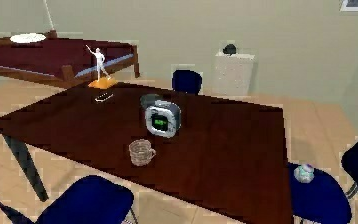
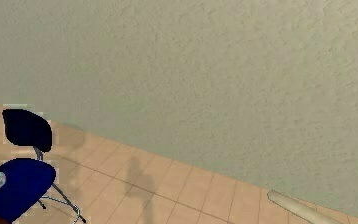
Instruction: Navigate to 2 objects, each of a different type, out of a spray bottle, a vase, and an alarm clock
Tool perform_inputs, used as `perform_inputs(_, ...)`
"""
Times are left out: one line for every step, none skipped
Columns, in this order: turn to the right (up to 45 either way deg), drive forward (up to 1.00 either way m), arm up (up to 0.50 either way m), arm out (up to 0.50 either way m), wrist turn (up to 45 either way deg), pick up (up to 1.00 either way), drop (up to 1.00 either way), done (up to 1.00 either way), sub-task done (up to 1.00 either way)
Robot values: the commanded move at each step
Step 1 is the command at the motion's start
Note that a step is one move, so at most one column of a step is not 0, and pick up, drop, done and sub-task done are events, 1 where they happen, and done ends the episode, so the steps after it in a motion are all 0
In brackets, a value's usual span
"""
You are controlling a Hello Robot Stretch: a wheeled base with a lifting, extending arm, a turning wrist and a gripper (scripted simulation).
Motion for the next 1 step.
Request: perform_inputs(0.0,0.00,0.00,0.00,0.0,0.00,0.00,1.00,0.00)
